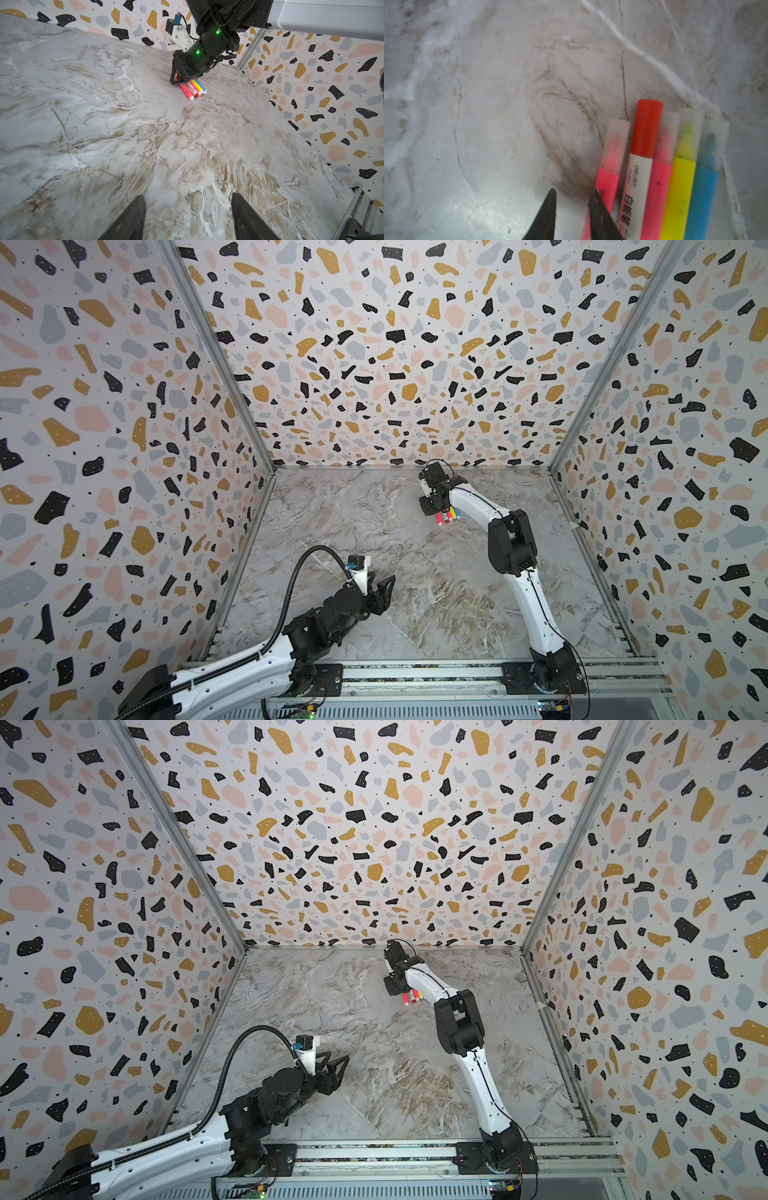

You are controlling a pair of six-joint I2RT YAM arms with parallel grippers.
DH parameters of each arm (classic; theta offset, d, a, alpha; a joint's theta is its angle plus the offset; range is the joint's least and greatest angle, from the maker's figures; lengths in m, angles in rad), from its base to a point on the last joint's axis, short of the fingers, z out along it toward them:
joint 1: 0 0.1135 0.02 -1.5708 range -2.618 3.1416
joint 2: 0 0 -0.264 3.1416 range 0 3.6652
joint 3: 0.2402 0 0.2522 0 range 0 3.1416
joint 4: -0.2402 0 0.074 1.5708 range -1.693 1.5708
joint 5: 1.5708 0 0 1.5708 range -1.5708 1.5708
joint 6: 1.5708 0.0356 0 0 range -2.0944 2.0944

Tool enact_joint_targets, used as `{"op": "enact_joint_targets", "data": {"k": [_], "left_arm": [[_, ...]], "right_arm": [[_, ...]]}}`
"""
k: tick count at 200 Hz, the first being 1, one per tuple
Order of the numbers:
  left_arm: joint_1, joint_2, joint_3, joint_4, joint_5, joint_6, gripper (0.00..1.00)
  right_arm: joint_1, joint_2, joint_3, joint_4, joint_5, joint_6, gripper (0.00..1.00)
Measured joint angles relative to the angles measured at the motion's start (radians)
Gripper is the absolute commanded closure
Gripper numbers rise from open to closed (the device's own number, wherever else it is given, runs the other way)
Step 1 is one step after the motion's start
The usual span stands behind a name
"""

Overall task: Insert the pens into the pen caps
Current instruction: 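Open the right gripper to release the highlighter and lift away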

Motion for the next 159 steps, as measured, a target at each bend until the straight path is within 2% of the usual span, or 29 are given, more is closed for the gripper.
{"op": "enact_joint_targets", "data": {"k": [56, 90, 116, 159], "left_arm": [[0.000, -0.006, 0.000, -0.017, -0.005, 0.001, 0.35], [0.000, -0.025, 0.006, -0.043, -0.021, 0.012, 0.35], [0.000, -0.048, 0.028, -0.072, -0.046, 0.034, 0.34], [0.000, -0.087, 0.100, -0.131, -0.197, 0.085, 0.30]], "right_arm": [[0.008, -0.016, -0.024, 0.006, 0.013, -0.001, 0.70], [0.042, -0.139, -0.125, 0.013, 0.022, -0.001, 0.68], [0.063, -0.332, -0.248, 0.076, 0.007, -0.003, 0.60], [0.069, -0.821, -0.713, 0.355, -0.042, -0.036, 0.49]]}}
